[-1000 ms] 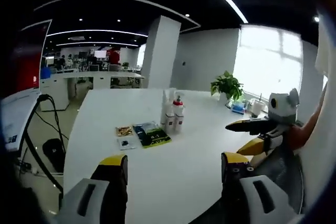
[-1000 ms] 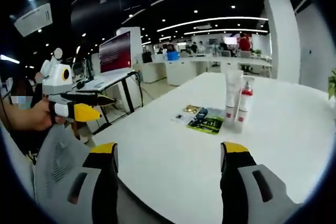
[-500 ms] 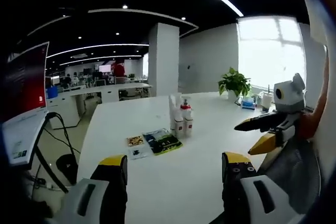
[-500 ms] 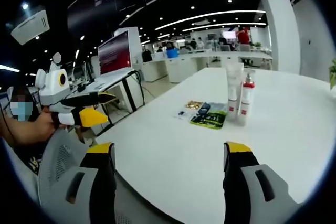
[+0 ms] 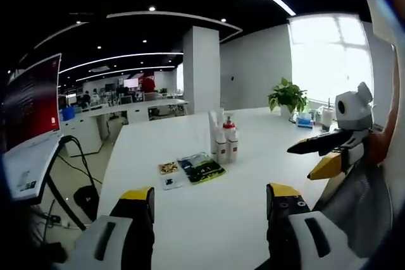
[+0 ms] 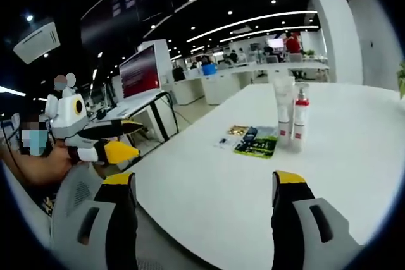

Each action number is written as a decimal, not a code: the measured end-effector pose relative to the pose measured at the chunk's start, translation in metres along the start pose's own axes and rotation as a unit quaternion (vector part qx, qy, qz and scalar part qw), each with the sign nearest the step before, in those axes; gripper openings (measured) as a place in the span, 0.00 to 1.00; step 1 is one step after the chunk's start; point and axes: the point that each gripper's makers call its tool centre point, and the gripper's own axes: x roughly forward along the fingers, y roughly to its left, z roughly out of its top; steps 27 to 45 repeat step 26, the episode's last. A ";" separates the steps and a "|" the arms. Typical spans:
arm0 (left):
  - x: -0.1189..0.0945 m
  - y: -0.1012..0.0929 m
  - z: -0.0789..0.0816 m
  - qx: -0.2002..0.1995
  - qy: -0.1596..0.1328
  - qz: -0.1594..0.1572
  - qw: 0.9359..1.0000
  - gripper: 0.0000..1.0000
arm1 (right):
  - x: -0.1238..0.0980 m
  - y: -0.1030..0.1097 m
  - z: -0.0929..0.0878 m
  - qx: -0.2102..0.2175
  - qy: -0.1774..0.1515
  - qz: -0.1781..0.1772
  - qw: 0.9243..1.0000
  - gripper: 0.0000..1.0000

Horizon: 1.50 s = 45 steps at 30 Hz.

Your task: Arrange the skincare products in the storage area until every visible bottle or jar stands upright without overlapping.

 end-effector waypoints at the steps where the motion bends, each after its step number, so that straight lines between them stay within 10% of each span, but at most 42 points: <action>1: 0.000 0.001 -0.001 -0.003 0.002 0.001 1.000 0.75 | 0.000 0.001 -0.001 -0.001 0.001 0.001 1.000 0.84; 45: 0.004 -0.001 -0.014 0.013 0.030 -0.005 0.999 0.75 | 0.000 -0.005 -0.002 0.000 0.005 -0.003 1.000 0.81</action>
